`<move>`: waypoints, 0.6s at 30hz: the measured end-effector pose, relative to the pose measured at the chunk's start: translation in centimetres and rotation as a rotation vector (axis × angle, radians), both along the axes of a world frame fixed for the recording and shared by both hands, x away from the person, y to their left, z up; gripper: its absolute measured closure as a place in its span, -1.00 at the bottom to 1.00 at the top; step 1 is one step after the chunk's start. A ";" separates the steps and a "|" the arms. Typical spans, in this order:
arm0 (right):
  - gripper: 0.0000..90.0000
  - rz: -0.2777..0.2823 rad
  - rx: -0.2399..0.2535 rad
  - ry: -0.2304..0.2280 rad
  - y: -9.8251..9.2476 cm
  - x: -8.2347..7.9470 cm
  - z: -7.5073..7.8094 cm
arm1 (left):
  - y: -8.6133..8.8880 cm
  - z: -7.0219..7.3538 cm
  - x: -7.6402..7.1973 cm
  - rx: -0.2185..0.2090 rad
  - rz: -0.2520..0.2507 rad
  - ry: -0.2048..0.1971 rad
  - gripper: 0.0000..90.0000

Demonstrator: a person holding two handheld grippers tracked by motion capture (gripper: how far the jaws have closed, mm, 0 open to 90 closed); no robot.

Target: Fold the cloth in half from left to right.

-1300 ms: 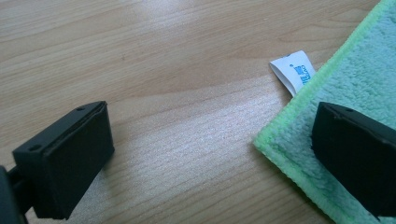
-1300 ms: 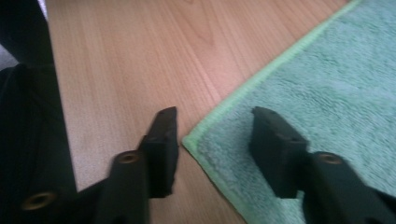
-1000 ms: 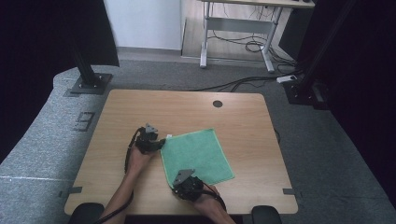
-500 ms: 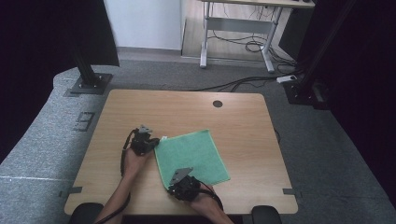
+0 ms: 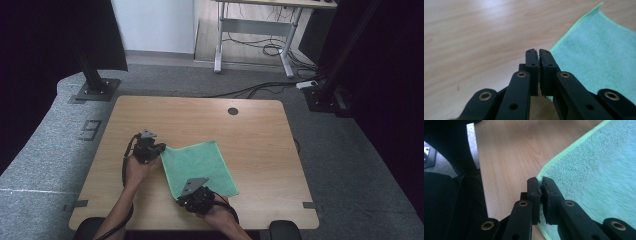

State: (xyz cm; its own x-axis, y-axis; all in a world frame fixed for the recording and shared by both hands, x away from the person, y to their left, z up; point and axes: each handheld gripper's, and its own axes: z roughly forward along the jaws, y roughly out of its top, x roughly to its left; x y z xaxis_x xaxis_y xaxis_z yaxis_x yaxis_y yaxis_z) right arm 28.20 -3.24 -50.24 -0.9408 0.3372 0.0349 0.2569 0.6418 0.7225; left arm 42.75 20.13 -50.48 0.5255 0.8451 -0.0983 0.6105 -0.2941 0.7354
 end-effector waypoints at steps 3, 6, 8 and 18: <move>0.87 -0.028 0.009 -0.003 -1.0 0.1 0.2 | -1.2 0.8 0.6 0.000 -0.021 -0.020 0.91; 0.87 -0.063 0.020 -0.004 -2.3 0.3 0.5 | -2.4 1.2 1.0 -0.011 -0.035 -0.033 0.91; 0.87 -0.077 0.026 -0.006 -3.1 0.4 0.7 | -3.4 1.4 1.4 -0.013 -0.046 -0.042 0.91; 0.87 -0.150 0.031 -0.019 -6.7 0.9 0.7 | -6.8 1.4 2.7 -0.006 -0.082 -0.046 0.91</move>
State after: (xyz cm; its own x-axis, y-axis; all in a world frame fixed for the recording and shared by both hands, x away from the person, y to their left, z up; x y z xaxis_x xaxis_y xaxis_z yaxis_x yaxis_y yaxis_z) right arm 29.12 -9.95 -49.53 -0.8805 0.4731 0.0297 0.3340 0.5747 0.7471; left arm 45.49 13.34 -49.10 0.5967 0.7987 -0.0771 0.5503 -0.3374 0.7638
